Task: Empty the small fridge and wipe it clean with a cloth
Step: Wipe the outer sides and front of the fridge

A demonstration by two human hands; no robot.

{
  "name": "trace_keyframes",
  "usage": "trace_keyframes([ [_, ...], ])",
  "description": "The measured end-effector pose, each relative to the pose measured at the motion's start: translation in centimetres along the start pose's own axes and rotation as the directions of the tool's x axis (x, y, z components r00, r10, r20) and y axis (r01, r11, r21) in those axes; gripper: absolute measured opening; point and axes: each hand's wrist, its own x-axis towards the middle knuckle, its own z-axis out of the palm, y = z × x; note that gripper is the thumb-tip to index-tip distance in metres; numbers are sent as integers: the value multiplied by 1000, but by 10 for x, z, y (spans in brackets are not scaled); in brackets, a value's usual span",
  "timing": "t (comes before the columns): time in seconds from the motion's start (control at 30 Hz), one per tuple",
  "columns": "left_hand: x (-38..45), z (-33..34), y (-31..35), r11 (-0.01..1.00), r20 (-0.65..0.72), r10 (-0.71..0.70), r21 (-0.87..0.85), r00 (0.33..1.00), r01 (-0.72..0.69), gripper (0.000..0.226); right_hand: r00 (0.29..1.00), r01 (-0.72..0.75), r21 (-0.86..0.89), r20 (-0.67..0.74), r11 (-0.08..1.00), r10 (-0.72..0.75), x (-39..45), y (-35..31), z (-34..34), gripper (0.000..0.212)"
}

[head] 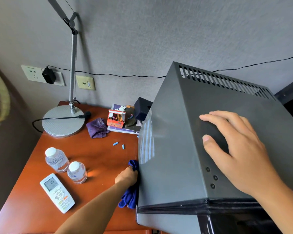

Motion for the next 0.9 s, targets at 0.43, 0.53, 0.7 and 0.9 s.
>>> trace_keyframes([
  [0.43,-74,-56,34,832,-237,269,-431,934,-349,36,1000,-2,-36,7,999,2,-2,-4,1,52],
  [0.53,-131,-76,55,762,-323,387,-415,864,-497,39,1000,-9,-49,22,999,10,-4,-5,0,53],
  [0.7,-193,-42,27,679,-348,445,-469,825,-564,41,1000,10,-75,28,997,-8,-7,-4,0,55],
  [0.9,-149,-64,58,766,-384,278,-464,880,-444,39,1000,12,-62,0,998,-12,-4,-3,0,53],
])
